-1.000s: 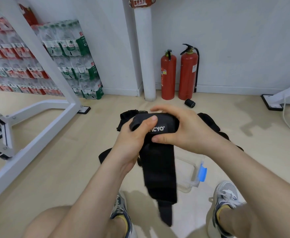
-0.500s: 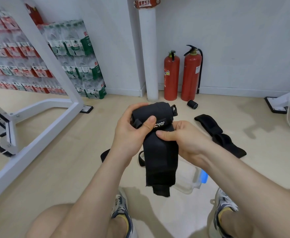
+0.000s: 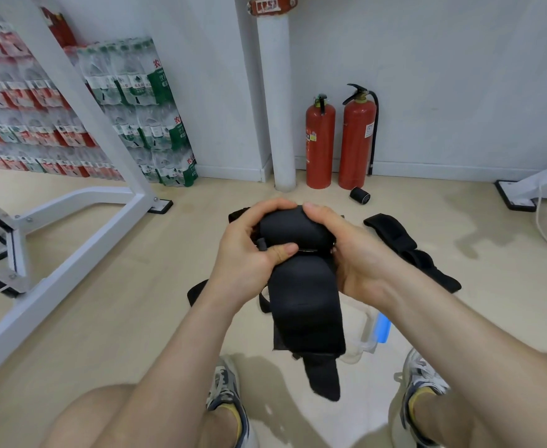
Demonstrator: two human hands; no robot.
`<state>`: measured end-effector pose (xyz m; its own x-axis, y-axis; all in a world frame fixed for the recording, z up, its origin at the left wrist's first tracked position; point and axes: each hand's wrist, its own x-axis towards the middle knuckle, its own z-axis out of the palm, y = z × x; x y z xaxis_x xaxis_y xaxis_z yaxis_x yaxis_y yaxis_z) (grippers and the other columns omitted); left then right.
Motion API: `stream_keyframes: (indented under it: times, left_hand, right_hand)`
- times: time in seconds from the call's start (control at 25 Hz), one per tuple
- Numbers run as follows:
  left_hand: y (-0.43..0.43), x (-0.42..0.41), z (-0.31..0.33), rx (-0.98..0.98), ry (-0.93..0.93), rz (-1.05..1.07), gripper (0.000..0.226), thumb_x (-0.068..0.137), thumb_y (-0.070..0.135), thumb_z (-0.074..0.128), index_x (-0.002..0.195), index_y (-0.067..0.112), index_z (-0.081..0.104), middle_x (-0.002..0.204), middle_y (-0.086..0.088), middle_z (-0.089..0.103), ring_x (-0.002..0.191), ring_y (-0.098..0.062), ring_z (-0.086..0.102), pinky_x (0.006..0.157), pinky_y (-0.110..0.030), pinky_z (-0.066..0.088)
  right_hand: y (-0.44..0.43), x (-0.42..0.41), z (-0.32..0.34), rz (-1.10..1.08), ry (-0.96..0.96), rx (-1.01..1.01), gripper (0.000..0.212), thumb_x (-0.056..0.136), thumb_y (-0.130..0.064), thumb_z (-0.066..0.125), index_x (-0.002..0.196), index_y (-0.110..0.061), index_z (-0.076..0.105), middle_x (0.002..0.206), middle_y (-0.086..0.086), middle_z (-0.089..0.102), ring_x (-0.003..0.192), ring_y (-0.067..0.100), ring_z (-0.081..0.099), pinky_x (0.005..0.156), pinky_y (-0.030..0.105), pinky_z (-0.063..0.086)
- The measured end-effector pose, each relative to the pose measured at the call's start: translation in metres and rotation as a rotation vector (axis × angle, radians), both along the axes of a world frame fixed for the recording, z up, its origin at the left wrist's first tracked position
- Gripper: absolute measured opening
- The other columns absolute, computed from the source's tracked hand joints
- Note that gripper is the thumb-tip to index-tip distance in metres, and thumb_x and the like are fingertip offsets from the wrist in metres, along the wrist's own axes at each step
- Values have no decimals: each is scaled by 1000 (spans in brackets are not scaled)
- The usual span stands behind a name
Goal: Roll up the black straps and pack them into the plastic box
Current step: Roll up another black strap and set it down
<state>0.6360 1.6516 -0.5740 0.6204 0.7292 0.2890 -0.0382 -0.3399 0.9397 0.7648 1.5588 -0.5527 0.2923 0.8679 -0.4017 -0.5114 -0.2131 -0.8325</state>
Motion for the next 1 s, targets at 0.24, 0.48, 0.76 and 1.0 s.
stream_keyframes:
  times: [0.24,0.48,0.76,1.0]
  left_hand:
    - [7,-4,7,-602,-271,59,54,91,-22,38,105,17,73,107,-8,73,100,-23,70,82,-31,59]
    - [-7,-5,-13,458,150,320,88,78,5,79,139,46,31,148,-3,35,130,-14,44,106,-21,38]
    - [-6,-14,1,1150,209,56,20,94,24,63,108,20,76,138,-7,60,132,-33,47,103,-55,41]
    - [-6,-26,6,999,247,-15,20,86,10,72,101,21,75,127,9,66,133,-22,52,105,-36,46]
  right_hand:
    - [0,12,9,-108,32,59,12,90,-28,65,94,-18,68,77,1,76,70,15,73,74,33,59]
    - [-3,26,11,-124,135,142,16,87,-28,63,98,-17,67,84,6,73,72,20,72,69,30,59]
    - [-2,20,4,36,-60,100,15,90,-15,54,91,-10,68,92,14,67,86,27,62,81,38,49]
    - [2,20,-2,31,-214,212,20,88,3,58,102,-7,67,92,11,69,82,22,67,68,33,55]
